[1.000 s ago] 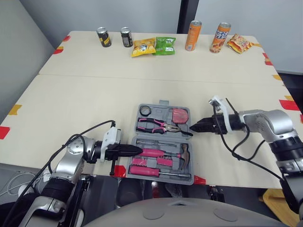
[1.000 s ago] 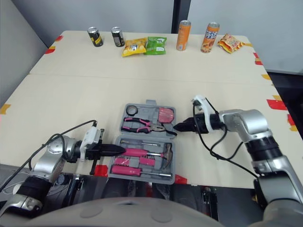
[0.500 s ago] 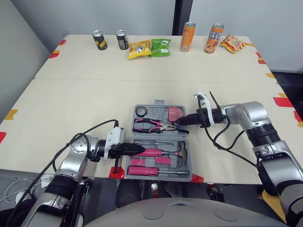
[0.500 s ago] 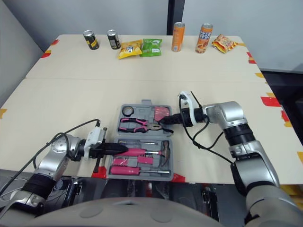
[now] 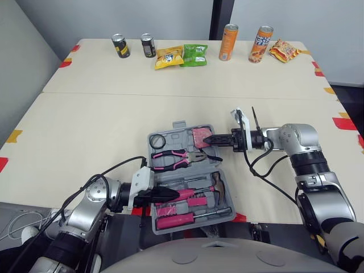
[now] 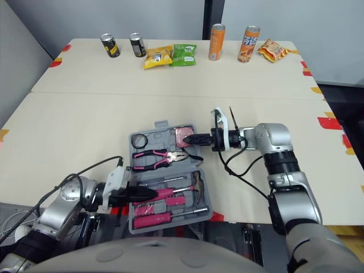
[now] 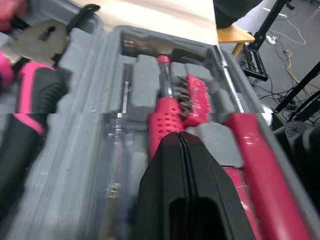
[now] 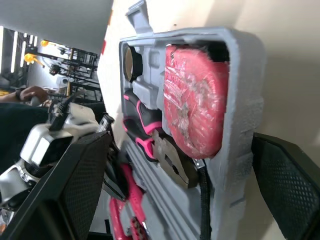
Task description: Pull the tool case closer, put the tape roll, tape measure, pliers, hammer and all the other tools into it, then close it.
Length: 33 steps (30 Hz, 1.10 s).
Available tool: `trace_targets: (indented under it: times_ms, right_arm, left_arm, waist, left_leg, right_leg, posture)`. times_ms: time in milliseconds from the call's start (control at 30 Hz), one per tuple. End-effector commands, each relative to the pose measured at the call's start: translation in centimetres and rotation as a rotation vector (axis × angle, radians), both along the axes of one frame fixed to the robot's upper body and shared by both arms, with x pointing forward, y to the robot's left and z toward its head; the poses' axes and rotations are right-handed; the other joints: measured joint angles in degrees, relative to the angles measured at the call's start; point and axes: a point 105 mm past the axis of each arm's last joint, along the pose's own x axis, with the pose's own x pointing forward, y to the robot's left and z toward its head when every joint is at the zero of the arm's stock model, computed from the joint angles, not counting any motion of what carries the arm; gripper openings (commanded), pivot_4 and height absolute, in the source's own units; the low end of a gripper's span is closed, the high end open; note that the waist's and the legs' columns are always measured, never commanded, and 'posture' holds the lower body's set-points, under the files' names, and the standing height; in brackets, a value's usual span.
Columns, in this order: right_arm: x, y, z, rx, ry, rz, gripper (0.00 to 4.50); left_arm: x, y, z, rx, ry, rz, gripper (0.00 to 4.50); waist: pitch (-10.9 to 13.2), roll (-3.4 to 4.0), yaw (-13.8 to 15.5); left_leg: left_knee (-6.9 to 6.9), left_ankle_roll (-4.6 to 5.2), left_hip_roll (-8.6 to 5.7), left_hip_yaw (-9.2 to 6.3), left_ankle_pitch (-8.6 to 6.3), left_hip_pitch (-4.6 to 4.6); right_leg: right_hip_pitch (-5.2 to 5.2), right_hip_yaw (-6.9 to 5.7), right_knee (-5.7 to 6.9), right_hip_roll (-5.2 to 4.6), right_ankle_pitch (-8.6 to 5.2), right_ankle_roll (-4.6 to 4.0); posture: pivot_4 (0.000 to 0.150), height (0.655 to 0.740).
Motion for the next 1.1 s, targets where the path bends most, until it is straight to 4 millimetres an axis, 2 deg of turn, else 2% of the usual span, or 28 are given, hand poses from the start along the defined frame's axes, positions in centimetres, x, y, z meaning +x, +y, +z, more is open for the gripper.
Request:
trace_targets:
  times_ms: [33,500,667,767,967,1100]
  right_arm:
    - [-0.3,0.3,1.8,0.068,-0.05,0.018,4.5]
    - [-1.1,0.3,2.7,0.108,-0.076,0.033,4.5]
    - [-1.5,0.4,3.2,0.124,-0.088,0.043,4.5]
    - [-1.8,0.3,3.7,0.14,-0.096,0.053,4.5]
    - [-3.0,0.1,4.7,0.159,-0.114,0.081,4.5]
    - [-4.7,-0.2,5.7,0.175,-0.141,0.105,4.5]
  left_arm:
    - [-0.4,0.0,1.0,0.005,-0.026,0.004,0.03]
    - [-1.4,0.1,2.4,0.002,-0.033,0.03,0.03]
    - [-2.3,0.3,5.8,-0.127,-0.036,0.055,0.03]
    - [-3.1,2.2,7.2,-0.149,-0.013,0.085,0.03]
    - [-3.2,5.7,8.5,-0.147,0.011,0.205,0.03]
    - [-0.3,9.7,7.4,-0.122,0.025,0.32,0.03]
  waist:
    - [0.0,0.01,0.0]
    - [0.2,0.02,-0.1]
    - [0.2,0.02,-0.1]
    - [0.2,0.03,-0.2]
    - [0.3,0.05,-0.1]
    - [0.3,0.08,0.5]
  left_leg:
    - [0.0,-0.03,0.0,0.0,-0.01,0.0]
    - [-0.09,-0.18,0.01,0.0,0.01,0.0]
    - [-0.11,-0.26,0.02,0.0,-0.03,0.01]
    - [-0.13,-0.34,0.02,0.0,-0.08,0.01]
    - [-0.32,-0.4,0.05,0.01,-0.08,0.04]
    - [-0.48,-0.32,0.03,0.02,-0.03,0.05]
  right_leg:
    - [0.0,0.0,0.01,0.0,0.0,0.0]
    - [-0.03,0.01,-0.04,0.04,-0.03,-0.02]
    - [-0.03,0.01,-0.05,0.05,-0.03,-0.02]
    - [-0.04,0.02,-0.06,0.08,-0.04,-0.02]
    - [-0.07,0.03,-0.22,0.16,-0.05,-0.03]
    - [-0.05,0.03,-0.4,0.17,-0.02,0.03]
  posture:
    - [0.15,0.74]
    - [0.15,0.74]
    - [0.15,0.74]
    - [0.15,0.74]
    - [0.15,0.74]
    - [0.15,0.74]
